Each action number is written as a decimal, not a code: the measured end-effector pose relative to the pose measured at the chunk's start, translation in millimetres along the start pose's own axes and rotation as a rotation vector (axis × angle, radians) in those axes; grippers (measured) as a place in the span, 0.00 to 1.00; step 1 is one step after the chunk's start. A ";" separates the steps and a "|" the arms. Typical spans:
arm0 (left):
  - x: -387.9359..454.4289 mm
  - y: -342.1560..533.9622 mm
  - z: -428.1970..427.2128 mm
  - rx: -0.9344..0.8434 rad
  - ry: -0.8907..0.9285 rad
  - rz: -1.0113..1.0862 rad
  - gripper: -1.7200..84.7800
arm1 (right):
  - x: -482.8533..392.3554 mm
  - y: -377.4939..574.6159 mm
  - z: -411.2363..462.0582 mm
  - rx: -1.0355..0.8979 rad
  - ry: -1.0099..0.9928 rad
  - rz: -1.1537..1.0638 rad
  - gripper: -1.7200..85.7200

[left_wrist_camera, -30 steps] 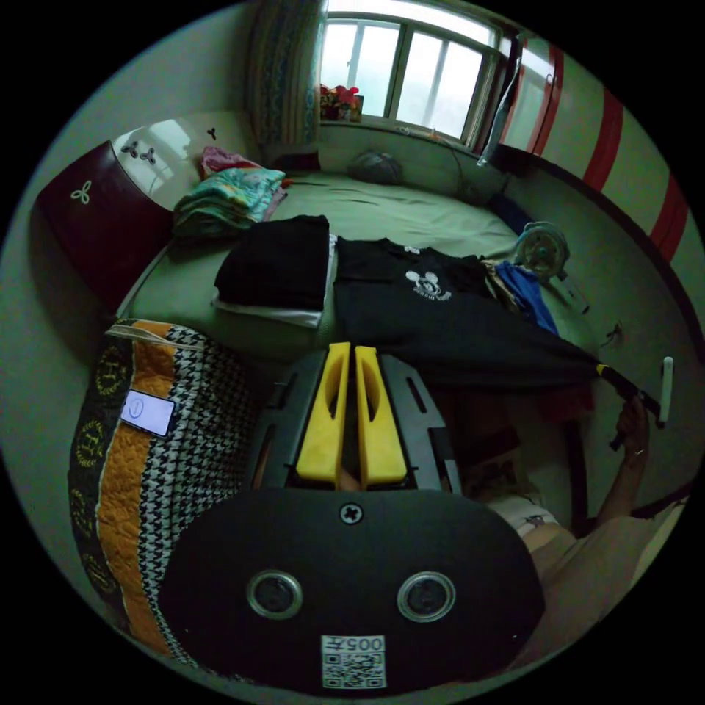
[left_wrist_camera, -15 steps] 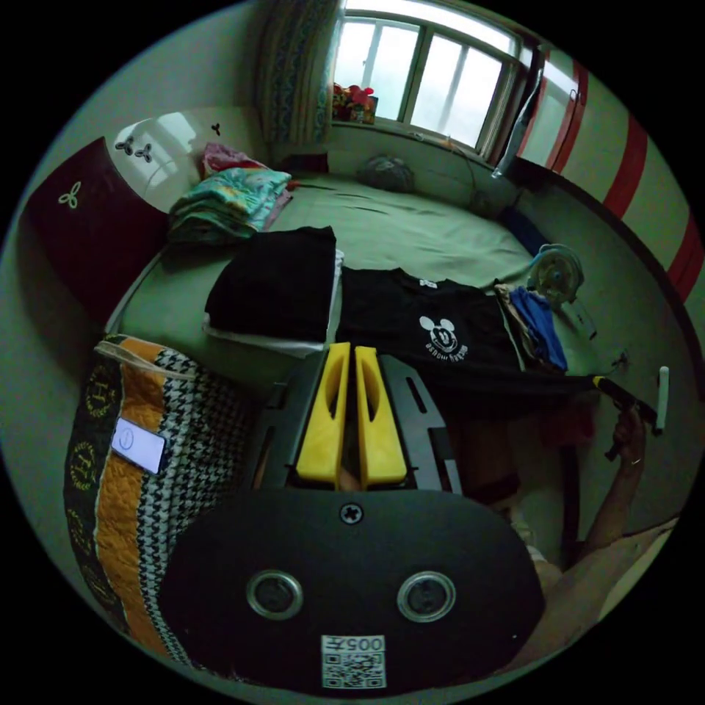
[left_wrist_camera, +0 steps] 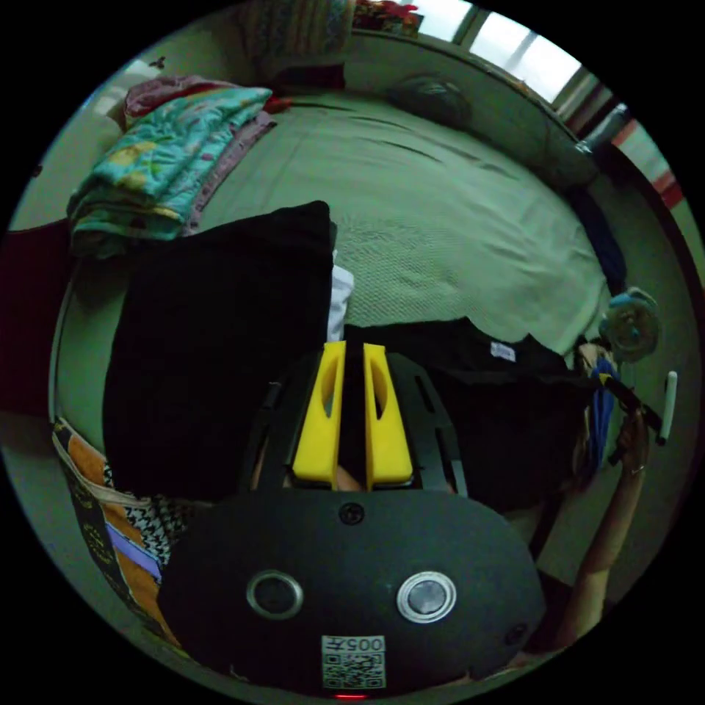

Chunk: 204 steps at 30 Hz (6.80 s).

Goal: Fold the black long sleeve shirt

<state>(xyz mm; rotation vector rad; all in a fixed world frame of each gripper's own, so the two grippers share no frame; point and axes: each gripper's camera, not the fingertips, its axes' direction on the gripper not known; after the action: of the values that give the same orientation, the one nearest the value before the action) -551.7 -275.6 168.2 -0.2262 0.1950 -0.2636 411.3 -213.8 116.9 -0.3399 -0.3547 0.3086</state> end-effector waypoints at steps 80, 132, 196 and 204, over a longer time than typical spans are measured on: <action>777.2 192.6 306.1 0.108 0.264 0.891 0.15 | -69.1 -3.7 13.7 0.240 0.195 -0.351 0.10; 429.2 286.0 192.3 0.195 0.443 0.594 0.08 | -243.0 -231.3 70.1 0.098 -0.048 -0.290 0.04; -12.4 175.3 281.0 0.102 0.109 0.184 0.07 | -395.5 -37.0 230.1 -0.061 -0.107 -0.580 0.15; 1.3 169.3 274.2 0.099 0.079 0.208 0.07 | -396.8 -7.5 235.7 -0.119 -0.092 -0.539 0.04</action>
<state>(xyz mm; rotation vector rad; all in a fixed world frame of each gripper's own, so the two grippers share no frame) -450.5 -63.4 388.5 -0.0965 0.2807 -0.0751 -32.1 -296.3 215.0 -0.3341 -0.5407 -0.2269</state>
